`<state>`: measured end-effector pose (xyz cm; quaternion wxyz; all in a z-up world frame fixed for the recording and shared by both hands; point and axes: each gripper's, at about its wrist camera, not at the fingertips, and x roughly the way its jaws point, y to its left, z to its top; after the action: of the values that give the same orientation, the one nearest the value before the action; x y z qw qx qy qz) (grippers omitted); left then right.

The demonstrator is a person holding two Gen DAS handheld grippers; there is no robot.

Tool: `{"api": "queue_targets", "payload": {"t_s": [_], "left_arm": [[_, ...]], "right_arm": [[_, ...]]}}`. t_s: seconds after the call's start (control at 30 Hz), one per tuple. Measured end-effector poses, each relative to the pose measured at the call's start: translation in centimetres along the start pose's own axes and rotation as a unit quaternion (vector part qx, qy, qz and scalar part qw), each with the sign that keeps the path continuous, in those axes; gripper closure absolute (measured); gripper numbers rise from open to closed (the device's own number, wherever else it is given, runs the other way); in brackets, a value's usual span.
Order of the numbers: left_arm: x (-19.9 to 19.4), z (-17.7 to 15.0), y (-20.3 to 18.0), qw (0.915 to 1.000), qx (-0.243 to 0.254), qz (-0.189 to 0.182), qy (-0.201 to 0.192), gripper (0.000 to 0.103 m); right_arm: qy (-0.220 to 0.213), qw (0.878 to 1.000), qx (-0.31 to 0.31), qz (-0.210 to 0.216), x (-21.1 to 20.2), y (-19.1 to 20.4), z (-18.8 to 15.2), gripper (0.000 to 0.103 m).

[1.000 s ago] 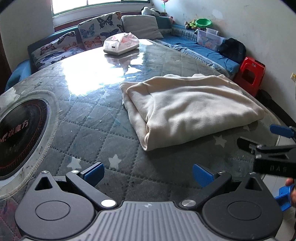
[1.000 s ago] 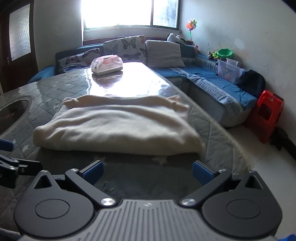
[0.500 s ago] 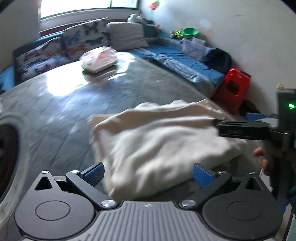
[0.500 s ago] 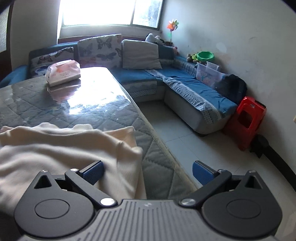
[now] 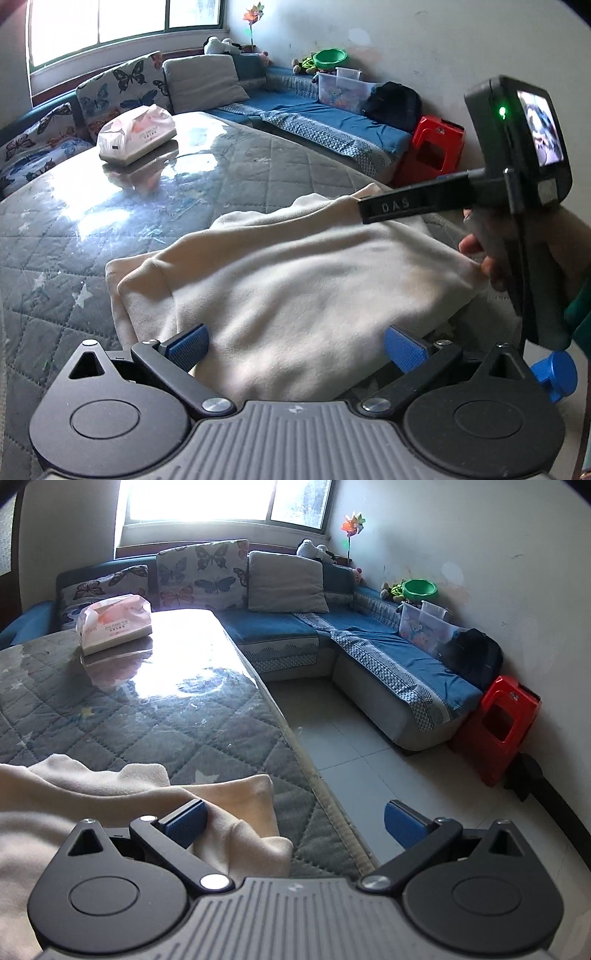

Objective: Fold clothes

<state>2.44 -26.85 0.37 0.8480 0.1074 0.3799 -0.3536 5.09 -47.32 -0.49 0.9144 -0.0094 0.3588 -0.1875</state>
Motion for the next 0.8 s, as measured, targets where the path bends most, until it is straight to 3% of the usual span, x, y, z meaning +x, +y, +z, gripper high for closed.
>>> {"api": "queue_targets", "payload": {"t_s": [0.3,0.5,0.8], "left_arm": [[-0.2,-0.1,0.3,1.0,-0.002,-0.006,-0.004,0.0],[-0.2,-0.3,0.1,1.0,0.005,-0.003,-0.006,0.0],[-0.4,-0.4,0.3,0.9999,0.004,-0.009,-0.008,0.0]], "right_arm": [[-0.002,0.995,-0.072,0.076,-2.1,2.9,-0.5,0.0],[-0.007,0.992,-0.104,0.07,-0.7,5.3,0.3,0.0],[-0.012,0.991,-0.104,0.084,0.3,6.4,1.8,0.0]]}}
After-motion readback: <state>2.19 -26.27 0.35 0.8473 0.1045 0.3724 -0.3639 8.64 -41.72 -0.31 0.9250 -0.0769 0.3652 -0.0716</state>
